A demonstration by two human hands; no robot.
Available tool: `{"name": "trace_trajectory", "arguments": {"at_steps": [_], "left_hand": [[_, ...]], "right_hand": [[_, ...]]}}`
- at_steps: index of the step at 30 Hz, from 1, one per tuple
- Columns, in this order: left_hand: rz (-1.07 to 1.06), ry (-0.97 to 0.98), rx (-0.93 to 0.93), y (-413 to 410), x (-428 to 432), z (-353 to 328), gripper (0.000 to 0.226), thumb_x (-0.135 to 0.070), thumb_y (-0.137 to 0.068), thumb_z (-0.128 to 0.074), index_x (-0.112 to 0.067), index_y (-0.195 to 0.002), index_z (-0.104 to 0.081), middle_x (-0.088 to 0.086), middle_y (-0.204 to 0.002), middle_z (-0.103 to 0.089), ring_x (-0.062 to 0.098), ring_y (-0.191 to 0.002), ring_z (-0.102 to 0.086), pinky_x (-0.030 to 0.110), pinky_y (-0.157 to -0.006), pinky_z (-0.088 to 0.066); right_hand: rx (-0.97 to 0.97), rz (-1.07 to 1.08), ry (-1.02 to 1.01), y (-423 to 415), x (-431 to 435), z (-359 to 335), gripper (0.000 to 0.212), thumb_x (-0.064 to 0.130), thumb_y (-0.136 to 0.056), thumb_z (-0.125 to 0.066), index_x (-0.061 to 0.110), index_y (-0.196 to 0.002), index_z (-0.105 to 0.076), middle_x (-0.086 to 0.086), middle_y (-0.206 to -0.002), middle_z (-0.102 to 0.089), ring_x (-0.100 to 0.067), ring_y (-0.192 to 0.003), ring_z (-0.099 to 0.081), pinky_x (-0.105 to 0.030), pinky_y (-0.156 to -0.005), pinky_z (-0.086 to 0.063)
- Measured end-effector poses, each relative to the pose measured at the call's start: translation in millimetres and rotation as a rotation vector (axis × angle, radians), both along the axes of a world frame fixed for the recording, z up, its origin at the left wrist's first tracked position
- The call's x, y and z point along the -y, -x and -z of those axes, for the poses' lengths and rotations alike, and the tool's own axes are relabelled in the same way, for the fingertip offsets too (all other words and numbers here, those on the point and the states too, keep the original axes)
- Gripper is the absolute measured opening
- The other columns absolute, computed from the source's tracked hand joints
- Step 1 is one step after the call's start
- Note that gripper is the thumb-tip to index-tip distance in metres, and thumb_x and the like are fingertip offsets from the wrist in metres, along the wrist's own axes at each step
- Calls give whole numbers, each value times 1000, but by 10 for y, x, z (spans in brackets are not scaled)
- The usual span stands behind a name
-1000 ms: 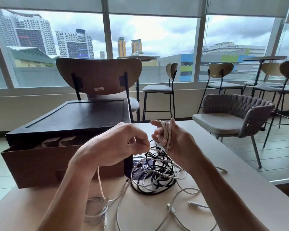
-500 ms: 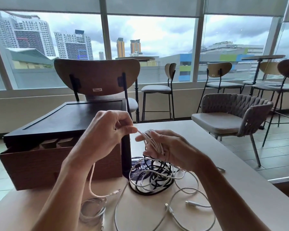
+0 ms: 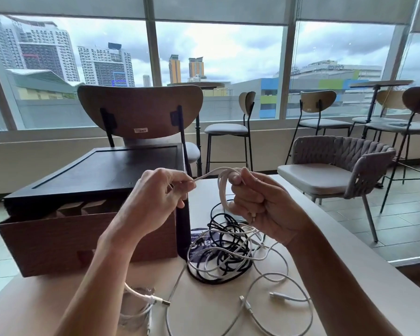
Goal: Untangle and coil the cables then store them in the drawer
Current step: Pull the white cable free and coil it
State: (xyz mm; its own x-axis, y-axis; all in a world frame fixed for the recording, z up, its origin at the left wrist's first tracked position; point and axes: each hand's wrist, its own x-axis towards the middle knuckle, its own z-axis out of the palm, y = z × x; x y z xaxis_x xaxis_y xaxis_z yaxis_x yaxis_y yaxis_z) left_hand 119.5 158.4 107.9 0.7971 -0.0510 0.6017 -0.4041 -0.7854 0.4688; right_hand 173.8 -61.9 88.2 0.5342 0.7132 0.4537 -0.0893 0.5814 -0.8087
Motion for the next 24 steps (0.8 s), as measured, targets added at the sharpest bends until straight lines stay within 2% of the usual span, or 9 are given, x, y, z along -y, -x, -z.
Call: {"name": "trace_trajectory", "arguments": {"at_steps": [4, 6, 8, 11, 13, 17, 20, 22, 24], "left_hand": [[100, 46, -167, -3, 21, -7, 13, -26, -97, -63, -21, -92, -74, -2, -70, -72, 11, -59, -71, 33, -67, -59], [108, 42, -199, -16, 19, 9, 13, -25, -97, -63, -23, -91, -74, 0, -70, -72, 13, -60, -70, 32, -66, -58], [82, 15, -220, -35, 21, 49, 13, -21, -97, -64, -24, -91, -75, 1, -70, -71, 13, -60, -68, 29, -66, -56], [58, -63, -296, -41, 67, 108, 15, -16, -97, -64, -24, -96, -76, -1, -74, -71, 7, -59, -67, 16, -61, -52], [86, -108, -361, -35, 144, 120, 16, -17, -97, -64, -27, -95, -76, -4, -77, -70, 5, -62, -67, 17, -61, -53], [162, -247, -439, 19, 340, 79, 15, -15, -97, -63, -21, -91, -76, -1, -76, -72, 10, -71, -69, 32, -74, -59], [270, -264, -468, 87, 411, 2, 13, -15, -97, -63, -18, -92, -74, -2, -78, -73, 6, -71, -68, 25, -73, -57], [358, -197, -480, 132, 418, -55, 14, -13, -98, -62, -19, -91, -73, -6, -76, -71, 5, -69, -67, 20, -71, -53], [420, -95, -471, 167, 378, -106, 16, -7, -99, -59, -14, -90, -71, -5, -73, -68, 8, -68, -65, 21, -72, -52]], "right_hand": [[-109, -79, -100, -31, -35, 8, 29, 22, -105, -33, 7, -96, -56, 7, -60, -28, -6, -44, -22, -19, -58, -43], [-172, -167, -187, -69, -43, 22, 25, 21, -105, -36, 6, -98, -55, 6, -61, -37, -7, -47, -27, -21, -65, -46], [-233, -224, -289, -86, -45, 9, 24, 16, -105, -35, 5, -101, -55, 1, -69, -54, -9, -52, -41, -25, -79, -49], [-349, -78, -398, -78, -35, -42, 32, 11, -104, -35, -1, -96, -64, -11, -95, -70, -17, -75, -70, -33, -90, -55], [-379, 96, -437, -63, -51, -65, 29, 8, -99, -39, -2, -92, -66, -21, -111, -71, -26, -94, -74, -38, -92, -57], [-312, 346, -354, -56, -164, -64, 24, 10, -103, -34, 1, -96, -55, -29, -118, -67, -34, -111, -68, -38, -97, -54], [-213, 529, -244, -72, -215, -9, 22, 8, -106, -31, 4, -97, -50, -26, -112, -70, -34, -110, -68, -39, -103, -50], [-10, 645, -88, -60, -219, 29, 23, 9, -107, -28, 8, -96, -48, -19, -108, -73, -30, -108, -69, -36, -102, -48], [224, 724, 98, -29, -220, 73, 23, 8, -108, -26, 3, -99, -46, -14, -102, -75, -21, -98, -73, -24, -89, -50]]}}
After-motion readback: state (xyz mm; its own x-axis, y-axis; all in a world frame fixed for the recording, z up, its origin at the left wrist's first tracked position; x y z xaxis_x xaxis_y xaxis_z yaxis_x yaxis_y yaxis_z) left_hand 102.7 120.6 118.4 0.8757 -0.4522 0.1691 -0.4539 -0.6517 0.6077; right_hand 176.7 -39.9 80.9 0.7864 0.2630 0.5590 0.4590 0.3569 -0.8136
